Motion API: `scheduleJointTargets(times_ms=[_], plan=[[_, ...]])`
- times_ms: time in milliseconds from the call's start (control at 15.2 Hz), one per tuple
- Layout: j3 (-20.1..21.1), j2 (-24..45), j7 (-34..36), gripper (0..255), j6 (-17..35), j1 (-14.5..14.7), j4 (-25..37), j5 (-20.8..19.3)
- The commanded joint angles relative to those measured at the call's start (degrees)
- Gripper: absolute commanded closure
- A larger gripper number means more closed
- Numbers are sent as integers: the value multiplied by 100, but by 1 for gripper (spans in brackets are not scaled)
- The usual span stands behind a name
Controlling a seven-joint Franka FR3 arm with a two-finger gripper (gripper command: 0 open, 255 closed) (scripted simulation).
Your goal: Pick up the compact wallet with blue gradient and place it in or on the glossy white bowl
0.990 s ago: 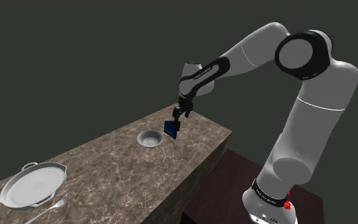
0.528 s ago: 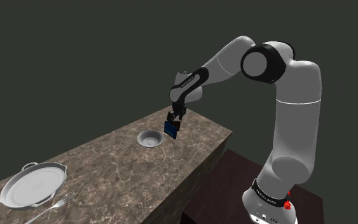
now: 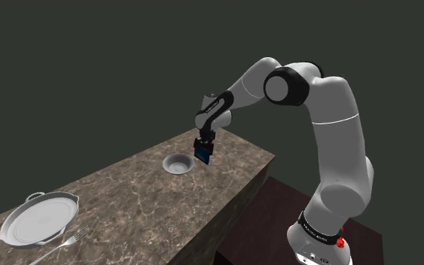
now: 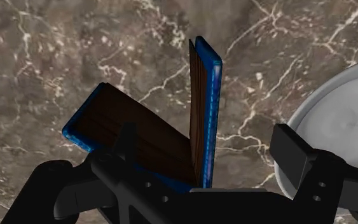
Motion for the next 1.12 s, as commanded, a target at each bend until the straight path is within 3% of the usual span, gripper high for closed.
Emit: scheduleJointTargets(times_ms=[0, 660, 726, 1056], plan=[[26, 147, -19, 0, 99, -20, 50, 28], [57, 321, -40, 0, 216, -44, 108, 59], [57, 321, -40, 255, 216, -45, 108, 59], [57, 322, -39, 255, 215, -44, 109, 59]])
